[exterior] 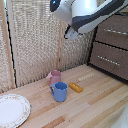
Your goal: Propose to navigate your clamp on the clench of the first drawer. Use gentle force to register to the cabinet. Send posterior your swing mandate till over it lurks, a cup of pink essence. Fortify your grip after aiming concentric with the pink cup’s periphery. Manoeuvre the pink towards the cabinet's top. Drop your compression till the cup is resting inside.
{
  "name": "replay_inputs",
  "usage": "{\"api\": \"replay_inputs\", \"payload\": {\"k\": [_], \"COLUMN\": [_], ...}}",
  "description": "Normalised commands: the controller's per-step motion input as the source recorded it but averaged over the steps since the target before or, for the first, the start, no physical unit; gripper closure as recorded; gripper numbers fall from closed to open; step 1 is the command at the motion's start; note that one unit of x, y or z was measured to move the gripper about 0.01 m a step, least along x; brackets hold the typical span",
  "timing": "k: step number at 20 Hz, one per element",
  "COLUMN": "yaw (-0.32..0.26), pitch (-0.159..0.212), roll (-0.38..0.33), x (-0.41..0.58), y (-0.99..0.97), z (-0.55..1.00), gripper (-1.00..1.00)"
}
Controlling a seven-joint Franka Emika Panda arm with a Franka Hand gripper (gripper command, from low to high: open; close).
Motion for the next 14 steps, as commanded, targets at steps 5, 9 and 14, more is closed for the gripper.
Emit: {"api": "replay_inputs", "payload": {"k": [5, 9, 14], "yaw": [0.034, 0.081, 0.120], "pitch": [0.001, 0.009, 0.000], "roll": [-0.302, -0.313, -0.267], "x": [-0.057, -0.035, -0.018], "y": [-0.37, -0.42, -0.48], "z": [-0.12, -0.13, -0.23], "gripper": [-1.00, -1.00, -1.00]}}
